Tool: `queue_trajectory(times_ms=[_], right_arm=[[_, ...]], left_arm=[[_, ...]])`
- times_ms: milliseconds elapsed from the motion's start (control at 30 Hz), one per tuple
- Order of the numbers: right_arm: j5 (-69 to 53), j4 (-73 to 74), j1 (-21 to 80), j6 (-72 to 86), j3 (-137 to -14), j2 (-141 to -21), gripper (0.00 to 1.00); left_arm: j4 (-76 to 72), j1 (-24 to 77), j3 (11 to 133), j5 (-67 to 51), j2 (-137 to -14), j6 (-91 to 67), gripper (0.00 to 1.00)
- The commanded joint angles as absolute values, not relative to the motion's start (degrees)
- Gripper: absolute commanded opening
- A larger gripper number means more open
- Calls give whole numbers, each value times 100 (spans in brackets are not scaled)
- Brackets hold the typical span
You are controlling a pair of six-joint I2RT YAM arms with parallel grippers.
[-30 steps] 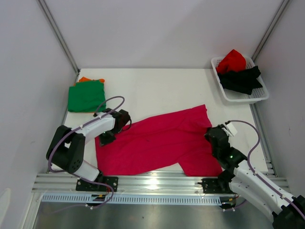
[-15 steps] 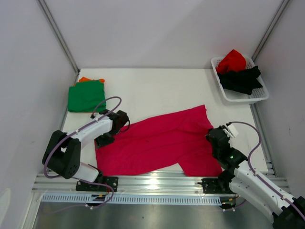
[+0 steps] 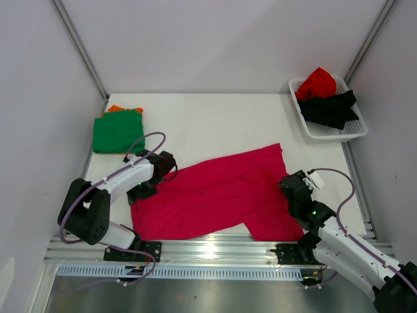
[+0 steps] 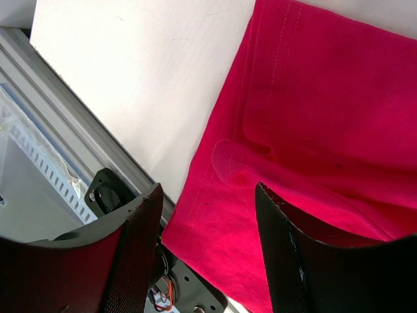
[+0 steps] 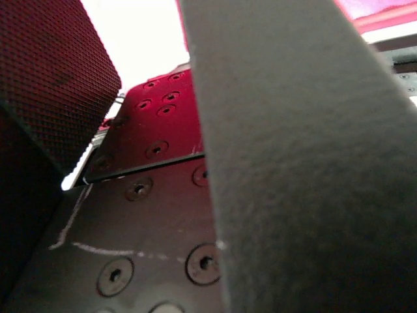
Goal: Fold and stack the t-shirts
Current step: Fold the flattened tshirt in 1/3 of the way
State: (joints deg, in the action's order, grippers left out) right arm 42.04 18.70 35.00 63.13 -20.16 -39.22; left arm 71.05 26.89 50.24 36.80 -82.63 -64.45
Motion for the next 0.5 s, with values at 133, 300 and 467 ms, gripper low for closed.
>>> queue_trajectory(times_ms=[133, 300, 467], right_arm=[[4535, 1741, 3718, 6434, -2250, -3981, 44], [4256, 796, 3779, 6049, -2171, -4280, 44], [3517, -1829, 3771, 4748, -1872, -4989, 43]], left_arm=[[7101, 2760, 5168, 3727, -8086, -6442, 62], [7172, 2830, 5431, 3735, -8182, -6434, 61], [7163, 3006, 5774, 3718, -8236, -6328, 62]])
